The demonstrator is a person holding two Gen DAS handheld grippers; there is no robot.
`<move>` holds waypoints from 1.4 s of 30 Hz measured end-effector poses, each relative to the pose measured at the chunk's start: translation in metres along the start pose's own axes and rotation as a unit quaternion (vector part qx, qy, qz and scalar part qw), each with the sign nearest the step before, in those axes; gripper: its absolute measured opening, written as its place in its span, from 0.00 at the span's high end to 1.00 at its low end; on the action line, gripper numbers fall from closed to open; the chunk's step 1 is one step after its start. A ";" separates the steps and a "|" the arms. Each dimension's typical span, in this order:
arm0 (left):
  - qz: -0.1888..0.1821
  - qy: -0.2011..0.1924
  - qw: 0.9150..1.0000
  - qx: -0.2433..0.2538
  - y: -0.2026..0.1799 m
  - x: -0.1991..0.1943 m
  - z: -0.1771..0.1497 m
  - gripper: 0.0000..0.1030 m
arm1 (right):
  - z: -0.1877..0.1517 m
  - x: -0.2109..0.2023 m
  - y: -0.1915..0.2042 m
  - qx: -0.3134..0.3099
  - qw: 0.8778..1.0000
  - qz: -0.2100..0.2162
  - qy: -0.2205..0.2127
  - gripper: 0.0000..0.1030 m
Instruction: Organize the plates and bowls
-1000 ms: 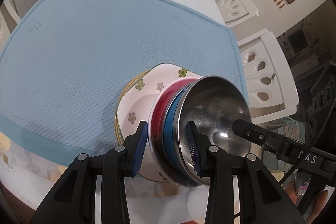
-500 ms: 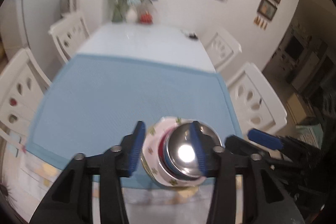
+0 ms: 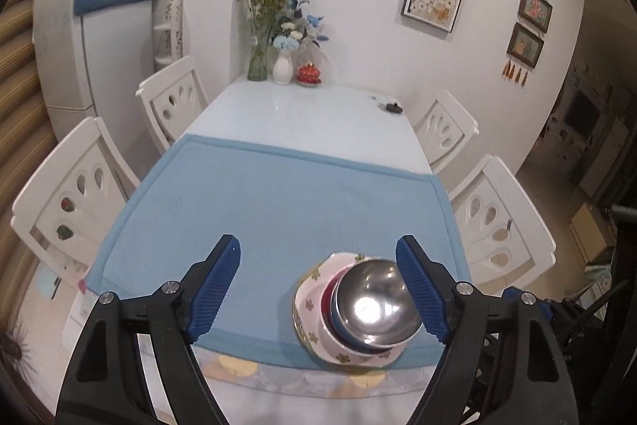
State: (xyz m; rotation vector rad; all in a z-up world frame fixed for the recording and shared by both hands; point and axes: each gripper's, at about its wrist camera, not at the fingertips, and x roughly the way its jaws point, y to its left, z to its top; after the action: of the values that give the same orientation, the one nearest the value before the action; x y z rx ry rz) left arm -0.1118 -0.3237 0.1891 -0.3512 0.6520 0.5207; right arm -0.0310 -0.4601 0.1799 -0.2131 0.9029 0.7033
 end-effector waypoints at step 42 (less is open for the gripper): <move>-0.015 0.067 0.996 0.055 0.049 0.000 -0.035 0.23 | -0.038 -0.003 0.055 0.072 0.994 -0.077 0.042 0.18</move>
State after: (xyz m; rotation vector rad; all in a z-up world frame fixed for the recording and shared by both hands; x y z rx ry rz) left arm -0.1565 -0.2999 0.1560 -0.2924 0.8005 0.4340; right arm -0.0917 -0.4368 0.1654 -0.1830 1.0017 0.4868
